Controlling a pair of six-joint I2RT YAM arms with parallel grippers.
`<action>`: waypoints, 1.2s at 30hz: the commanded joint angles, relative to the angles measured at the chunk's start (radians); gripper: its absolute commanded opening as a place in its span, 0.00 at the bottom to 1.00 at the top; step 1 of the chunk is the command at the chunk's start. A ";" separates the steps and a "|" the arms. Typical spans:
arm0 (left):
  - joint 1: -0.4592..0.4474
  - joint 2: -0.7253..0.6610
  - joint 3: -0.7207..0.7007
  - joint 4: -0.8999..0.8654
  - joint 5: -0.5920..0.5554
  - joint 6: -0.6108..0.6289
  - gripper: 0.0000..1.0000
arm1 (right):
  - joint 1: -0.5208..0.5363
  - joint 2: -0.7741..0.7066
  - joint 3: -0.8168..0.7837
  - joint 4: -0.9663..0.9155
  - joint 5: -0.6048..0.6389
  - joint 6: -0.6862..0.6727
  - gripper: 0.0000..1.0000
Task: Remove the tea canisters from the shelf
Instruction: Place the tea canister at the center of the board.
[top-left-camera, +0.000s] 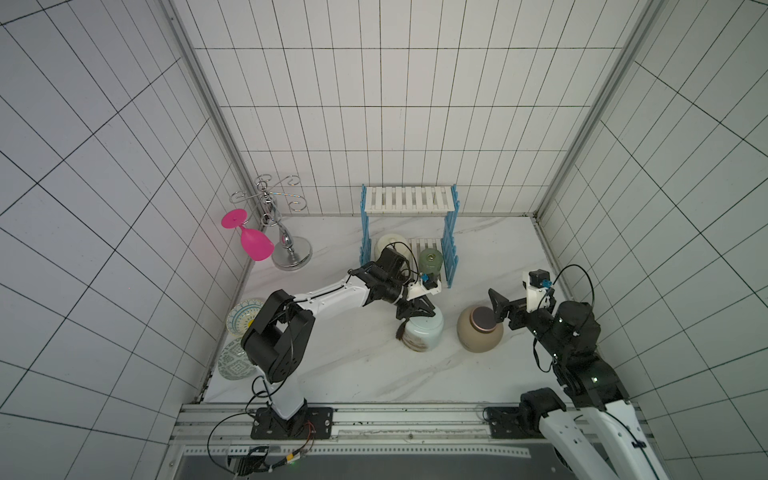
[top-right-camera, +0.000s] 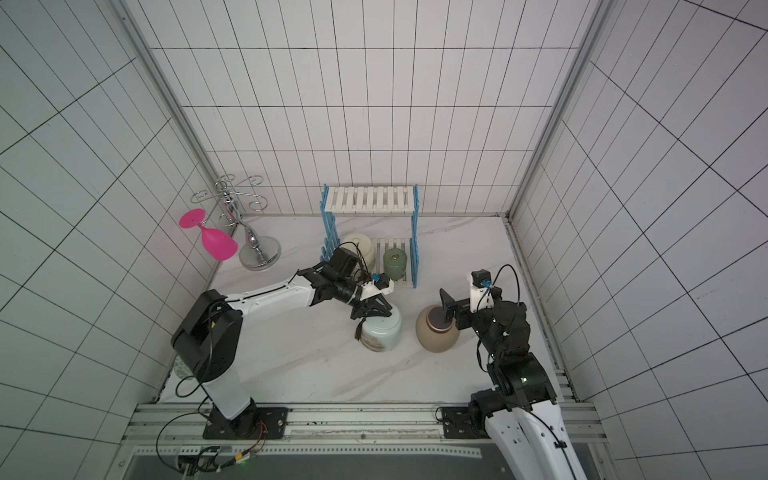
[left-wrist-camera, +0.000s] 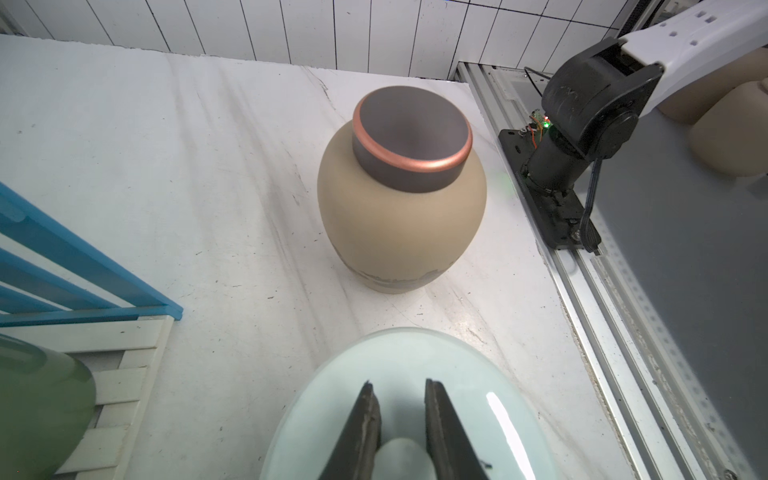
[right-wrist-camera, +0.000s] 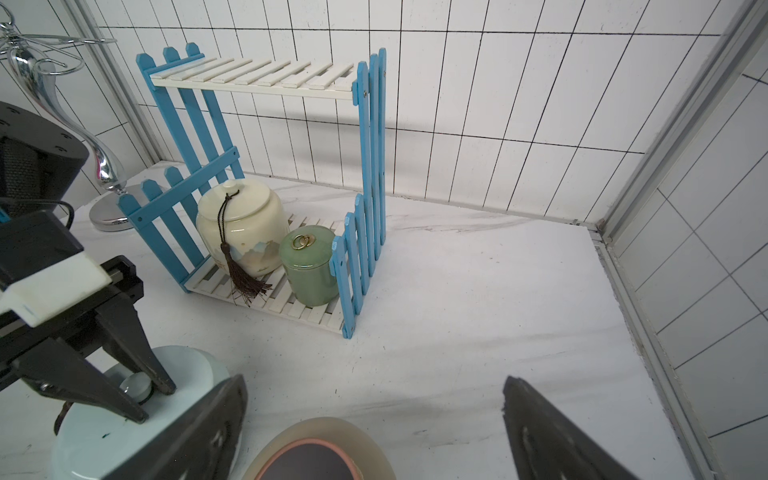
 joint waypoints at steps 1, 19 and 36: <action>-0.013 -0.028 -0.015 0.011 0.014 0.008 0.27 | 0.008 -0.003 -0.020 0.002 0.001 -0.006 0.99; -0.021 -0.105 0.061 -0.089 0.023 -0.117 0.63 | 0.009 0.001 -0.019 0.002 0.004 -0.003 0.99; 0.100 -0.311 0.280 -0.528 -0.181 -0.131 0.98 | 0.008 0.101 0.075 -0.083 0.017 0.009 0.99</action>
